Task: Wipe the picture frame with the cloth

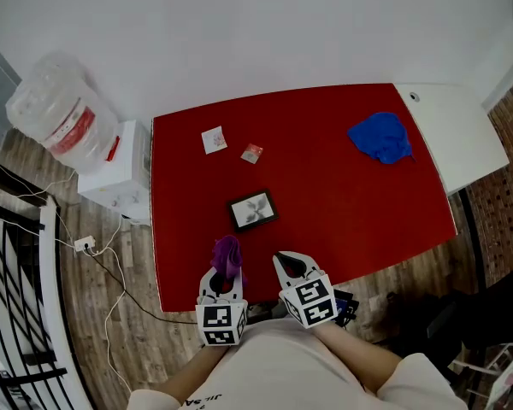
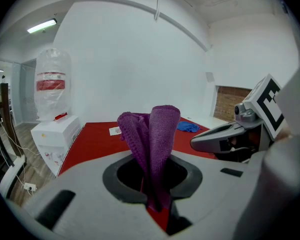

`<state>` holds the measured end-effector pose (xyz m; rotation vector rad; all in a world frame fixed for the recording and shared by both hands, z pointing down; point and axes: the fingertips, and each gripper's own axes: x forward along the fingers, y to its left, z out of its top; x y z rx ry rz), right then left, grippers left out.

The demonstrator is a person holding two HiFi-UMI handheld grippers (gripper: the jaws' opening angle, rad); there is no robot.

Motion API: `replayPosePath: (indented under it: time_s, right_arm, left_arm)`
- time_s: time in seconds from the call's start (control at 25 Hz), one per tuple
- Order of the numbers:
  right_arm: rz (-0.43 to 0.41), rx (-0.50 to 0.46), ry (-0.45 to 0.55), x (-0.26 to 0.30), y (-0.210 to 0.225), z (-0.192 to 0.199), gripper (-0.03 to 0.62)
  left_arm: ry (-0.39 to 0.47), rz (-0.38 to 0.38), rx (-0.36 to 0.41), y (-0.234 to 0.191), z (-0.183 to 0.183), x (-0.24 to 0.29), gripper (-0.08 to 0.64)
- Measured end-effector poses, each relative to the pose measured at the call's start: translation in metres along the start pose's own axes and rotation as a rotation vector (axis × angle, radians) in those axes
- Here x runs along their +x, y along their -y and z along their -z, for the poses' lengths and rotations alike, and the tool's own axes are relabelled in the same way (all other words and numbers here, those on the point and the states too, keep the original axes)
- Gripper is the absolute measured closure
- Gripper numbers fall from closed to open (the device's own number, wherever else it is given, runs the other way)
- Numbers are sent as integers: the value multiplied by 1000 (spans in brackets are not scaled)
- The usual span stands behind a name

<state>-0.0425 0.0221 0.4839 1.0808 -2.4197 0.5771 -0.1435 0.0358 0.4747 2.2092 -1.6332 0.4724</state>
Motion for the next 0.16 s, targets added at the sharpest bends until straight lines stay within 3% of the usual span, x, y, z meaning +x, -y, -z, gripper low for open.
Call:
replayPosePath:
  time_s: [0.16]
  right_arm:
    - [-2, -1, 3, 0, -1, -1, 589]
  left_arm:
    - [2, -3, 5, 0, -1, -1, 500]
